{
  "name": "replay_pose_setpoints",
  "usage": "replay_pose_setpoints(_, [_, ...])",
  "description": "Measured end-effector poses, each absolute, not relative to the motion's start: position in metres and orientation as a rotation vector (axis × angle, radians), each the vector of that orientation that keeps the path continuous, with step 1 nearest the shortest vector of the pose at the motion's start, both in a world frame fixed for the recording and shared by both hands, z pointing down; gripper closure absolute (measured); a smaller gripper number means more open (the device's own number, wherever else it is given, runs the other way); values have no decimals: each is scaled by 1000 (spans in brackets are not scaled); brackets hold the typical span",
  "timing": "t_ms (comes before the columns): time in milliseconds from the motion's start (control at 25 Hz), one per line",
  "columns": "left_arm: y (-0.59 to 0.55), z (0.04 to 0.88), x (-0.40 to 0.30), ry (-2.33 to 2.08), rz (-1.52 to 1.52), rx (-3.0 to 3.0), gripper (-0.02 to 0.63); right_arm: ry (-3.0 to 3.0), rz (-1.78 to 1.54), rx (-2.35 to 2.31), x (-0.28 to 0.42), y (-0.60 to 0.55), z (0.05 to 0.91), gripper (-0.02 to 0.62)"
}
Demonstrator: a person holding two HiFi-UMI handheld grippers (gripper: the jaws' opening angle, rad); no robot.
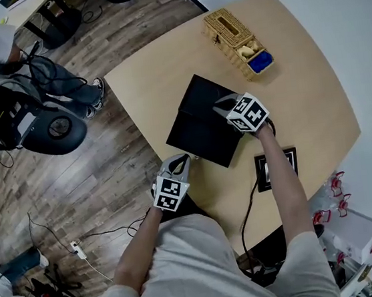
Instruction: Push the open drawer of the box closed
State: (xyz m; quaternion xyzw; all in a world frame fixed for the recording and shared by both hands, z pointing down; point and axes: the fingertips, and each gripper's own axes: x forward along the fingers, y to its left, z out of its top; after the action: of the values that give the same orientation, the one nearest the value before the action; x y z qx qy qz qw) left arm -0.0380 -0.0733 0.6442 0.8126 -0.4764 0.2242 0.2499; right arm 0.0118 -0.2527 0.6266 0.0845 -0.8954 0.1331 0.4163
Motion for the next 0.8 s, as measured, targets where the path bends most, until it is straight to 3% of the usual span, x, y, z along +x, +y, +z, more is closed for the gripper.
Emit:
replay_pose_setpoints(360, [-65, 666, -23, -1284, 609, 2184, 548, -2312, 311, 220, 11, -251, 622, 597])
replay_pose_setpoints(800, [-60, 676, -12, -1235, 605, 2177, 465, -2342, 214, 241, 13, -249, 622, 597])
